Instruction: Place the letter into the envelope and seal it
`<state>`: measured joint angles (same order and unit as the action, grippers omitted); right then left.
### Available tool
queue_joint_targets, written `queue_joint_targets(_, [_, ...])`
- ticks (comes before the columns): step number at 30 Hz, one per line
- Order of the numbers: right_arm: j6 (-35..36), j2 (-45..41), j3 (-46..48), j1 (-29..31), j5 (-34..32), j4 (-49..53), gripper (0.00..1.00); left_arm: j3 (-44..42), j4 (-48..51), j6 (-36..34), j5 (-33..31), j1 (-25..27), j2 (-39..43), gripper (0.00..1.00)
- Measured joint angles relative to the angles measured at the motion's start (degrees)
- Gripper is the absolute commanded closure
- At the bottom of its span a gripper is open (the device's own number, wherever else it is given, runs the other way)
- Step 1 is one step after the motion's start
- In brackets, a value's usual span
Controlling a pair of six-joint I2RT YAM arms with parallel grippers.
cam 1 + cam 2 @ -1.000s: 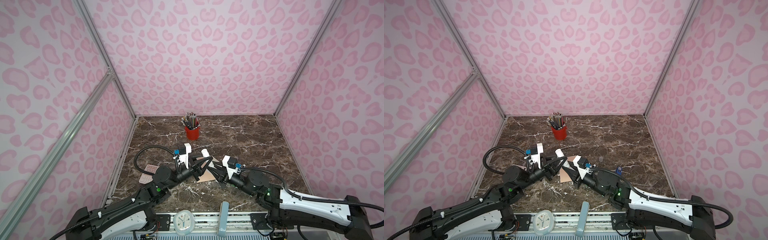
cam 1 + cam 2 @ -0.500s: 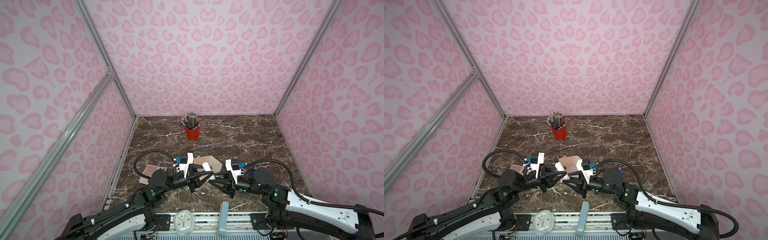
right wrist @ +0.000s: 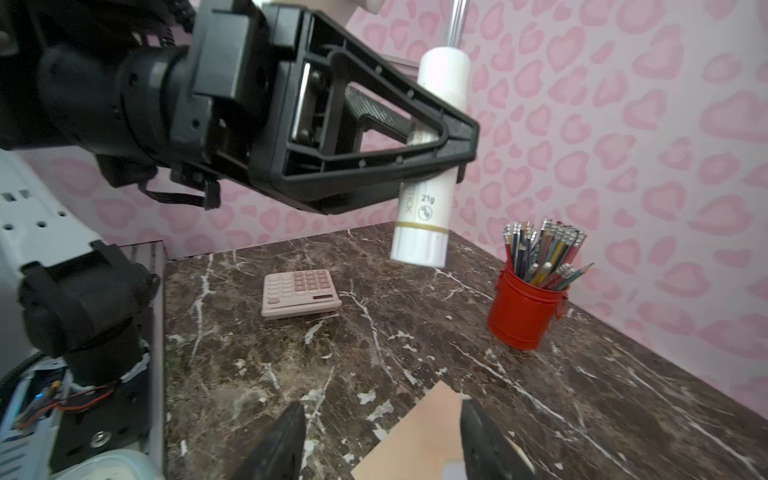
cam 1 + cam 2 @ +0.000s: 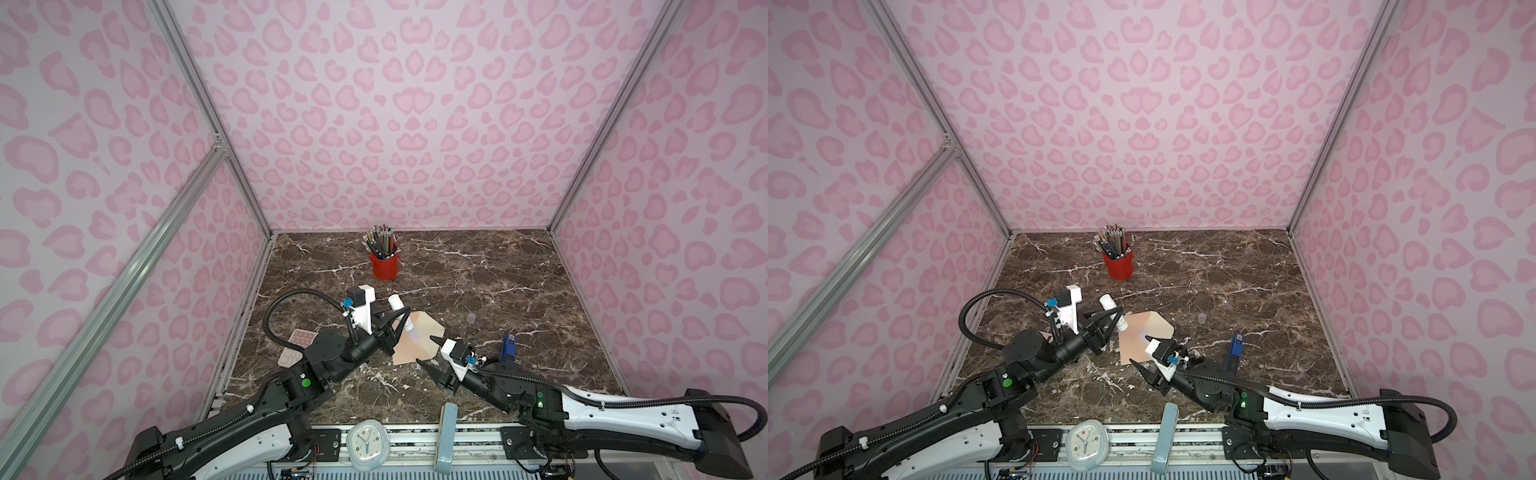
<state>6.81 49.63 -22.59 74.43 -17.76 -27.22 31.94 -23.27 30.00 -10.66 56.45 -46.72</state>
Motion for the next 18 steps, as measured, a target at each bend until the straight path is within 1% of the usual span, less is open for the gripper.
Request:
queue_joint_targets(3, [3.4, 3.4, -0.2, 1.4, -6.8, -6.7, 0.39, 0.5, -0.2, 0.5, -4.4, 0.7, -1.3, 0.96])
queue_joint_targets(8, [7.0, 9.8, -2.3, 1.7, -12.9, -14.4, 0.38, 1.3, -0.7, 1.9, -9.9, 1.9, -4.2, 0.96])
queue_joint_targets(14, [10.1, 17.2, -4.8, 1.5, -15.7, -20.2, 0.40, 4.8, -0.8, 3.4, -13.3, 3.3, -8.4, 0.96])
queue_joint_targets(18, [11.8, 20.4, -6.6, 0.9, -17.1, -22.3, 0.41, 6.5, -0.9, 4.0, -13.9, 4.2, -10.7, 0.96])
